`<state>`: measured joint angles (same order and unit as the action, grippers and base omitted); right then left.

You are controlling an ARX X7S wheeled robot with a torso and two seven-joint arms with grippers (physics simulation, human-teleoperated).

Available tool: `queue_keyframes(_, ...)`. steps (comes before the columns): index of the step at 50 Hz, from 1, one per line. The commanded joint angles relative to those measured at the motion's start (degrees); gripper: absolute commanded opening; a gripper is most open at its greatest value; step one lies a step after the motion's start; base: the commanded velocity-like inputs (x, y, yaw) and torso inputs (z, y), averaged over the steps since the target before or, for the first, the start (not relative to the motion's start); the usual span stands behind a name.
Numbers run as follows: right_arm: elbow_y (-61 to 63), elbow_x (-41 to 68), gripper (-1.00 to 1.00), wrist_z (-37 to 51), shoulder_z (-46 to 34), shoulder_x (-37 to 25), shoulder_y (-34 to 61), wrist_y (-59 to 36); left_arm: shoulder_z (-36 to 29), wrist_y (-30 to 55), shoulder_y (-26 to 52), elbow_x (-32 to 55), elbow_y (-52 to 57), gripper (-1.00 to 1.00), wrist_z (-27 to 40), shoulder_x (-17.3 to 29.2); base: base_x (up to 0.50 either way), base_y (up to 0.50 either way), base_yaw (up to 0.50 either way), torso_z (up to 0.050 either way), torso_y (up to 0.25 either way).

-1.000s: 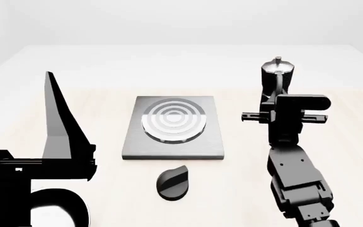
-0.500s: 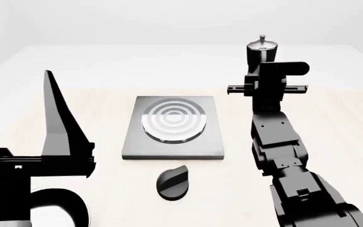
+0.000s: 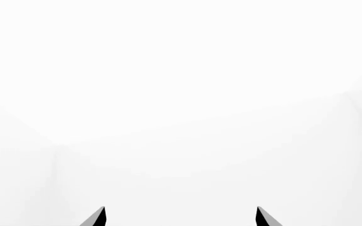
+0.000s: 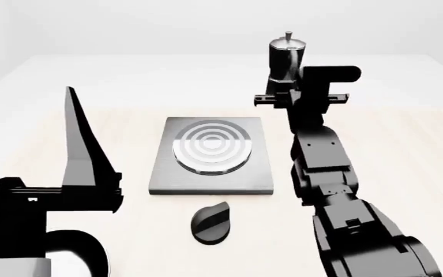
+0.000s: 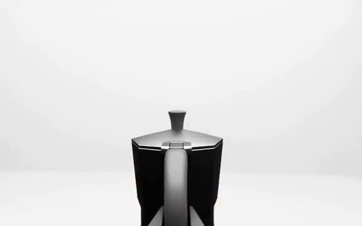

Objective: Turn on the stove and put the moka pot on it.

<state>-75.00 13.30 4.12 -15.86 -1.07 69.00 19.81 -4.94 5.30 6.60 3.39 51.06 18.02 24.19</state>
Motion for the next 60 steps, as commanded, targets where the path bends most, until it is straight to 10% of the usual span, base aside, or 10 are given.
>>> queue_keyframes(1, 0.66, 15.86, -1.0, -8.38, -13.1, 1.05, 0.42, 2.92, -0.16, -0.13, -0.26, 0.04, -0.36, 1.0, 0.17, 0.12, 0.0, 0.0, 0.0, 0.0, 0.01)
queue_keyframes(39, 4.93, 53.52, -1.0, -7.18, -56.19, 1.05, -1.32, 13.18, 0.44, 0.06, -0.88, 1.18, -0.23, 1.0, 0.91, 0.72, 0.0, 0.0, 0.0, 0.0, 0.001)
queue_keyframes(60, 5.17, 63.31, -1.0, -4.33, -66.44, 1.05, 0.05, 17.19, -0.39, 1.09, -1.04, 0.19, -0.6, 1.0, 1.11, 1.21, 0.0, 0.0, 0.0, 0.0, 0.001)
